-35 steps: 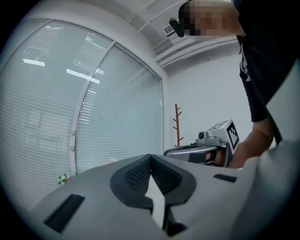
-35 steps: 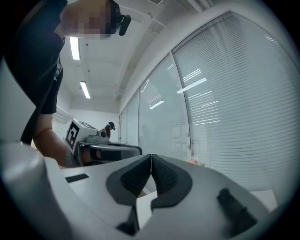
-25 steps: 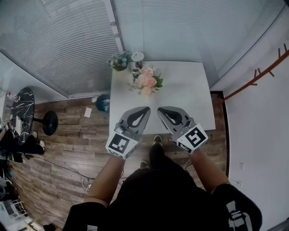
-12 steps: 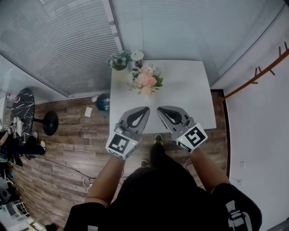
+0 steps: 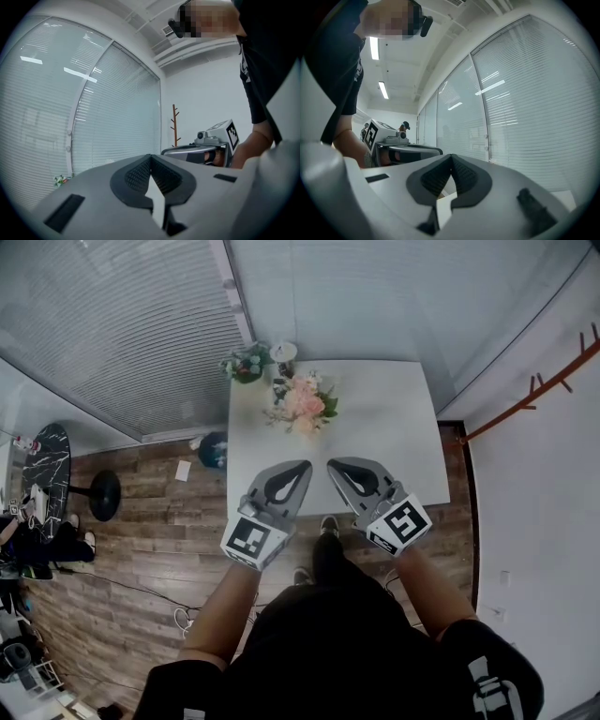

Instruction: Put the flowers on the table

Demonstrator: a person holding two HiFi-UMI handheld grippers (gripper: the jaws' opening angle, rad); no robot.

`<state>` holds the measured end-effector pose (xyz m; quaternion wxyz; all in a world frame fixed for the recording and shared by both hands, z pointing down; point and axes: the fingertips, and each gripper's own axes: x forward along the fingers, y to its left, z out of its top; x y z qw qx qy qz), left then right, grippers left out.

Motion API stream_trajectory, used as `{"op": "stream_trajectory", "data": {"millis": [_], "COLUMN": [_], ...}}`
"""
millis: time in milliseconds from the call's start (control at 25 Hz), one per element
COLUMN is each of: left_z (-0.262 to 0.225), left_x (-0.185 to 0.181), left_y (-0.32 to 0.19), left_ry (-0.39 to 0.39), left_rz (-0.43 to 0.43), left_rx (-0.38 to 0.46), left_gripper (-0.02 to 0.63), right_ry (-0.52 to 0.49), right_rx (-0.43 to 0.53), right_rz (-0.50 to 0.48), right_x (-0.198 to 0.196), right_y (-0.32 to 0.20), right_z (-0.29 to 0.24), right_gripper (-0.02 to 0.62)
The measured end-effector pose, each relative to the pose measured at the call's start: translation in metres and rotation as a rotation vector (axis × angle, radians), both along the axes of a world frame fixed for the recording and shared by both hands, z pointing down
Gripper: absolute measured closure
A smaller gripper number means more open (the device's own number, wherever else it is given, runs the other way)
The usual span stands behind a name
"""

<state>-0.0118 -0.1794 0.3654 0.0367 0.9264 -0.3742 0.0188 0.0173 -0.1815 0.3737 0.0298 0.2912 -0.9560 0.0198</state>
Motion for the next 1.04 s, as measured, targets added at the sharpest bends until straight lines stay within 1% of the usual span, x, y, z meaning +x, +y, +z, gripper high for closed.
{"op": "stream_trajectory", "data": {"millis": [600,1040], "left_z": [0.0036,0.0080], "left_x": [0.0025,0.0053], "left_y": [-0.0031,-0.0030], "left_ry": [-0.004,0.006], "left_rz": [0.002,0.003], "left_rx": [-0.002,-0.012], "left_gripper": [0.592,0.592], "right_ry": [-0.001,-0.004], "right_rx": [0.003,-0.005], "right_rz": [0.002,-0.002], "right_x": [-0.0004,0.0010], "right_y": [-0.0033,-0.0038], "right_z": [0.0026,0.0055], "right_gripper": [0.575,0.575]}}
